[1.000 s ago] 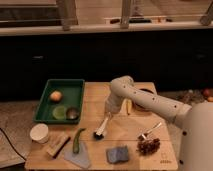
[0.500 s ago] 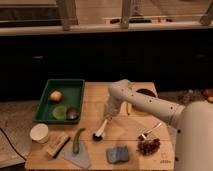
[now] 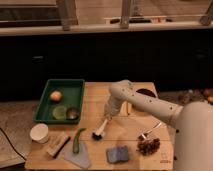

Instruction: Place brush in table surface

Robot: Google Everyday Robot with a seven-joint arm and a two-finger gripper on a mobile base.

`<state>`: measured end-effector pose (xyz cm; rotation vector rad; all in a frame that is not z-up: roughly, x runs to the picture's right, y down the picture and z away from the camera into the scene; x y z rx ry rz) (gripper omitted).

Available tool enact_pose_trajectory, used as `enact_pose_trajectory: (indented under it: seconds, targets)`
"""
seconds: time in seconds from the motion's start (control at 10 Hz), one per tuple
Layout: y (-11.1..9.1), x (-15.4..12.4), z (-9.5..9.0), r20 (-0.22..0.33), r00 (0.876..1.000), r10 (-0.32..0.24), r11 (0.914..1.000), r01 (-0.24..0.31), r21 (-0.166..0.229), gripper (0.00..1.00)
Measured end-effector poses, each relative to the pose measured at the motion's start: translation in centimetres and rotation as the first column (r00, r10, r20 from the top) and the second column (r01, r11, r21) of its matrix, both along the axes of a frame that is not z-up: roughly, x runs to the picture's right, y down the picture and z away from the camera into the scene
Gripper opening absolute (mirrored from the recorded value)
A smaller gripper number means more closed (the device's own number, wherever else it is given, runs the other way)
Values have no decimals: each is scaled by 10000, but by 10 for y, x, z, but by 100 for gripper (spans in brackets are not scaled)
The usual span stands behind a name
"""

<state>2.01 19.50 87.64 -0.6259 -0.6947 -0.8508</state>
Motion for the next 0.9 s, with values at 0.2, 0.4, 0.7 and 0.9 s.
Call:
enact_pose_trajectory:
  seconds: [0.2, 0.4, 0.7, 0.9]
  targets:
    - [0, 1, 0, -7, 10000, -19, 10000, 19, -8, 77]
    - [0, 1, 1, -66, 9999, 103, 9999, -104, -54, 80]
    - [-2, 2, -2, -68, 10000, 51, 9999, -51, -98, 80]
    - [-1, 5, -2, -112, 9999, 30, 9999, -31, -115, 80]
